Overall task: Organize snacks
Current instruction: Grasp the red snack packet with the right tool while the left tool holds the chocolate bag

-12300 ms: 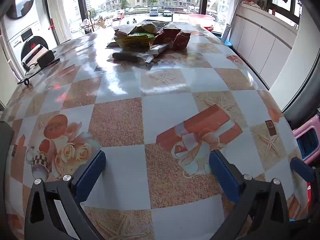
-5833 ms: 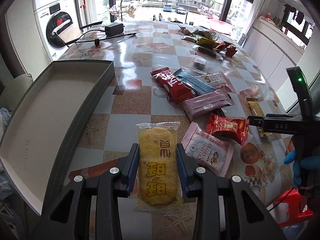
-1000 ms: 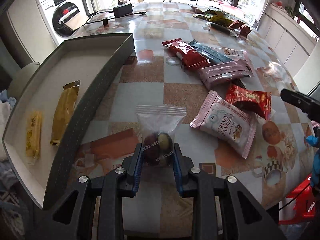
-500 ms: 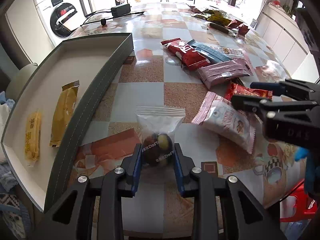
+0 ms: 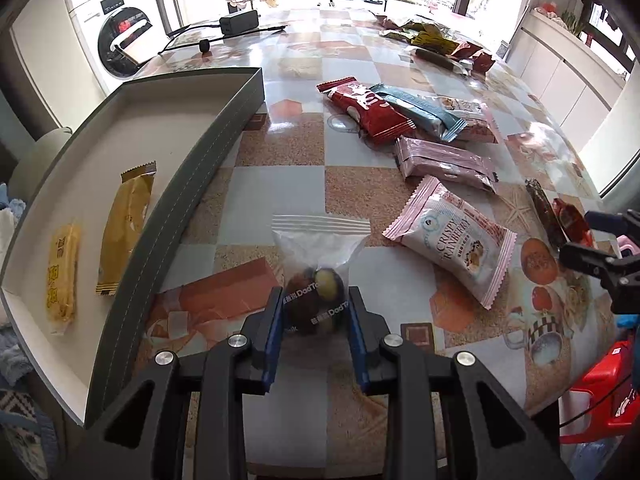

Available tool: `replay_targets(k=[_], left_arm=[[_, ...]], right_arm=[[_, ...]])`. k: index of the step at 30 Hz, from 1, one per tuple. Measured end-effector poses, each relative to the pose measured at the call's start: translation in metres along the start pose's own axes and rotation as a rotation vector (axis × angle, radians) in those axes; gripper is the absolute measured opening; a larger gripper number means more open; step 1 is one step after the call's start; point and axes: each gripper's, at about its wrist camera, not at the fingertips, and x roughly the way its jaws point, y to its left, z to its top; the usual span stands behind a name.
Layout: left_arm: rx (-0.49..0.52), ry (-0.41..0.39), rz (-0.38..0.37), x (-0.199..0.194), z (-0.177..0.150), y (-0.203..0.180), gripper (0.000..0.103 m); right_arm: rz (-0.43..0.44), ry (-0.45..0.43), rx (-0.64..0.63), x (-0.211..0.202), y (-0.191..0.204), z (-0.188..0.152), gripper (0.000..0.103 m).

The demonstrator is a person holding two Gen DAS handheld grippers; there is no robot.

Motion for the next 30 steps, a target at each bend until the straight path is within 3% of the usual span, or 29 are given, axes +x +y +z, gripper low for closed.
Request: replay_targets(k=[6,13,19,26,27,30], left_arm=[[0.002,0.004,0.004,0.000,0.001,-0.001,0.033],[0.004,0.003,0.002,0.000,0.001,-0.001,0.033],[0.004,0.003,0.002,0.000,0.001,0.000,0.033],[0.009,0.006,0.005,0.000,0.001,-0.002,0.033],[0.010,0.006,0.005,0.000,0.001,-0.001,0.033],[0.014,0.010,0.005,0.001,0.001,-0.002,0.034]], right_arm=[[-0.055,-0.036,-0.056,-0.006,0.011,0.007,0.099],[-0.051,-0.070,0.077,-0.019,-0.026,0.000,0.099],[-0.065,-0.040,0.193,-0.019,-0.066,-0.006,0.099],[-0.053,0.002,0.180,0.004,-0.058,0.003,0.098],[-0.054,0.017,0.175,0.009,-0.054,0.004,0.097],[-0.100,0.023,0.139,0.016,-0.045,0.006,0.077]])
